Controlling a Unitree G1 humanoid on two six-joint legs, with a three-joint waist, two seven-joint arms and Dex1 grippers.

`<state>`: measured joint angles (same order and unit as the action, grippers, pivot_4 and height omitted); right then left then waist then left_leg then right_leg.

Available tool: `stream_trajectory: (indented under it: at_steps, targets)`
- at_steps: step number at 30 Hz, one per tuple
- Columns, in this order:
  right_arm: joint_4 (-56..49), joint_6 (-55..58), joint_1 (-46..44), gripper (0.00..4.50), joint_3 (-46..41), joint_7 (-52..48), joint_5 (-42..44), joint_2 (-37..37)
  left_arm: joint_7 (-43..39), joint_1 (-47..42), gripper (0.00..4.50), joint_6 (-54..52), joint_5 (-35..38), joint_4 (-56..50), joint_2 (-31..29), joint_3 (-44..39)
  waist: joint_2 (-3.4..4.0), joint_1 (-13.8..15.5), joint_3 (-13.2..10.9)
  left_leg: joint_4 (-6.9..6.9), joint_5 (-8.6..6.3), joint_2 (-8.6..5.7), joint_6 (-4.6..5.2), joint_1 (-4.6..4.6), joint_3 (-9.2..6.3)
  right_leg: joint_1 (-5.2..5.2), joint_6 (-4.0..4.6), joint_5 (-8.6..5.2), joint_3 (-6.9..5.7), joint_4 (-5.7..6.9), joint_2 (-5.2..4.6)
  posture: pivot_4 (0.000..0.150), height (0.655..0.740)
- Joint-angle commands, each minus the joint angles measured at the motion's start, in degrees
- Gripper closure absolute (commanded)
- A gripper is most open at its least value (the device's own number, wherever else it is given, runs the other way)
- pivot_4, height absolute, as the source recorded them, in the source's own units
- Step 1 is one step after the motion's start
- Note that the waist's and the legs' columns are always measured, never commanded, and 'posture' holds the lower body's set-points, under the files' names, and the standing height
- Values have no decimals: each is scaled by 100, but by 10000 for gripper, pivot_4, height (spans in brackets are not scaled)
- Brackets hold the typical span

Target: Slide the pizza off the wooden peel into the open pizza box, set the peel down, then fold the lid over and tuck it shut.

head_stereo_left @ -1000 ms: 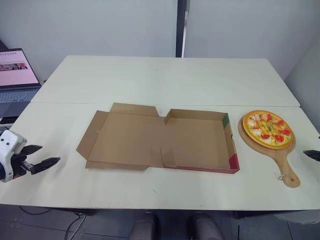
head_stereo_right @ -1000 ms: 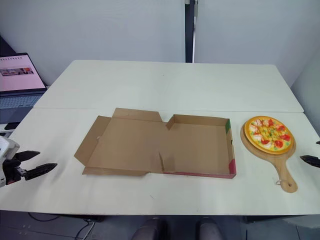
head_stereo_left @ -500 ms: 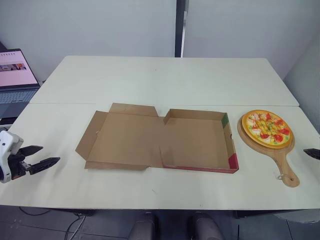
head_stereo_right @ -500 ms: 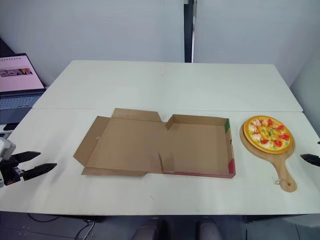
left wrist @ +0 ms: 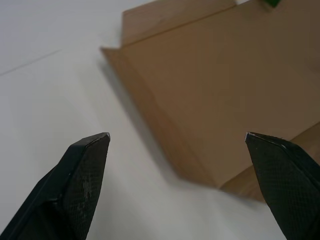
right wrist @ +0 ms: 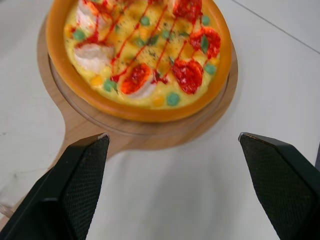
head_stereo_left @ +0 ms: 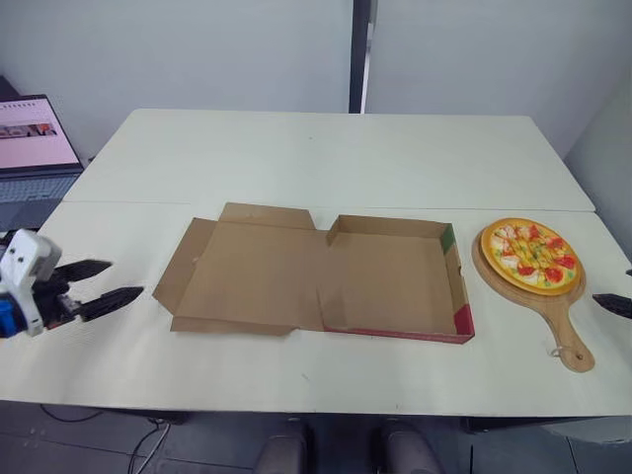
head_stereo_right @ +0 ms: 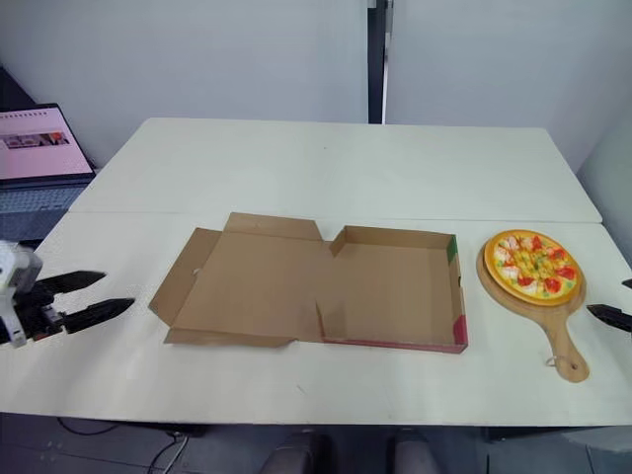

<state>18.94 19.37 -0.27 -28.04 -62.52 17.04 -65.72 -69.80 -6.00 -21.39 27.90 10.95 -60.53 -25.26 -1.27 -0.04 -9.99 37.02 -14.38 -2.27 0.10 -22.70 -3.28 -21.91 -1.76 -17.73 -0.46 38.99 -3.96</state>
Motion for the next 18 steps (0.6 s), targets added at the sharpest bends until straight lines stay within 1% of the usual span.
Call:
stream_trajectory:
  at_steps: [1, 3, 5, 7, 10, 13, 18]
  targets:
    - [-545, 116, 341, 533, -557, 46, 167, 93, -113, -258, 0, -398, 319, -851, -84, 217, 1, 5, 0, 0, 0, -1, 0, 0, 0, 2, 0, 0, 0, 0, 0, 1500, 7400]
    - [-1021, 317, 700, 533, -849, 95, 266, 291, -163, -633, 0, -723, 544, -1342, -77, 524, 1, 0, 0, -1, 0, -2, 0, 0, 0, 3, 0, 0, 0, 0, 1, 1500, 7400]
    - [-1557, 519, 1032, 533, -1076, 199, 355, 523, -327, -1014, 0, -770, 534, -1744, -96, 985, 1, -4, 0, 1, 0, -1, 0, 1, -4, 7, 0, 0, -2, 1, 8, 1500, 7400]
    - [-2303, 867, 1378, 533, -1252, 367, 508, 814, -453, -1574, 0, -907, 634, -2021, 70, 1480, 1, -2, 0, 1, 0, -1, 0, 6, -5, 14, 0, 0, -2, 0, 9, 1500, 7400]
    - [-3156, 1410, 1684, 533, -1355, 663, 659, 1126, -534, -2225, 0, -1162, 840, -2209, 369, 1924, 3, 0, 1, 6, 0, -1, 0, 9, -7, 21, -5, 2, 1, 1, 20, 1500, 7400]
    - [-3624, 1873, 1727, 533, -1369, 983, 792, 1331, -549, -2656, 0, -1459, 1070, -2432, 618, 2207, 2, -56, 1, 6, 0, 3, 0, 15, -1, 23, -6, 3, 6, 1, 28, 1500, 7400]
    - [-3843, 2290, 1601, 533, -1175, 1630, 646, 1536, -472, -3196, 0, -1800, 1305, -2737, 1000, 2521, 0, -48, 0, 7, 1, 5, 0, 15, -6, 25, -6, 3, 9, 1, 43, 1500, 7400]
